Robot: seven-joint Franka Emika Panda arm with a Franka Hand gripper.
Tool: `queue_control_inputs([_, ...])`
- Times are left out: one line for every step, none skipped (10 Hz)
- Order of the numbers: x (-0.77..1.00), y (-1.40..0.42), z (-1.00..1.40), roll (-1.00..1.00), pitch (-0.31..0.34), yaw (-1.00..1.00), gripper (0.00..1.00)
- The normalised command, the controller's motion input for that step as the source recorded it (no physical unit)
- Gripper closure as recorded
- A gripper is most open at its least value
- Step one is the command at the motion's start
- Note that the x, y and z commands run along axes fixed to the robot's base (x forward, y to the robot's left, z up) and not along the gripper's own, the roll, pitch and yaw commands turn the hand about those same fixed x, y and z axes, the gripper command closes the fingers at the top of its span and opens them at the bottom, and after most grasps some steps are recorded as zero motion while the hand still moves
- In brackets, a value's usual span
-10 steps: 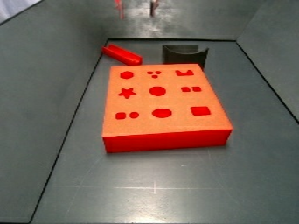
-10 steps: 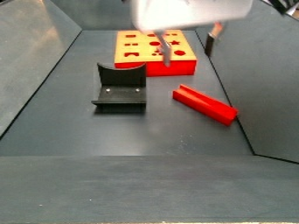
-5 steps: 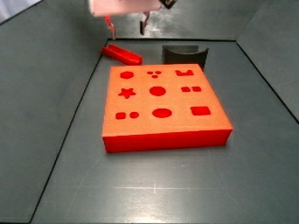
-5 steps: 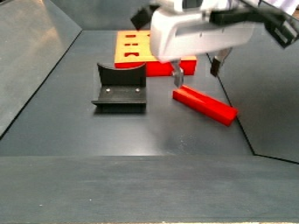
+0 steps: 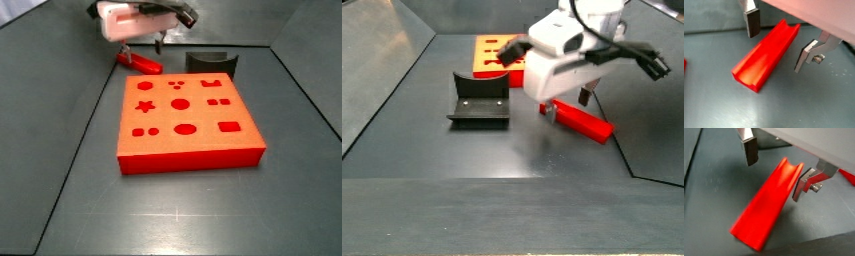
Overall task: Pick up the arch object. Move up. Place the arch object on the fixture. Regrasp the arch object. Move to above the board. Insert the arch object.
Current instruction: Pick up the arch object.
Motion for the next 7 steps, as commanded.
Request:
queue_control_inputs([0.0, 0.08, -0.42, 0.0, -0.044, 0.49, 0.0])
queue_control_inputs([0.0, 0.09, -0.43, 0.0, -0.017, 0.33, 0.0])
queue_control_inputs([0.0, 0.08, -0.39, 0.0, 0.0, 0.26, 0.0])
queue_control_inputs([-0.07, 0.0, -0.19, -0.01, -0.007, 0.03, 0.0])
queue_control_inputs([0.0, 0.0, 0.0, -0.01, -0.009, 0.0, 0.0])
queue_control_inputs([0.0, 0.0, 0.0, 0.0, 0.0, 0.0, 0.0])
queue_control_inputs([0.0, 0.0, 0.0, 0.0, 0.0, 0.0, 1.0])
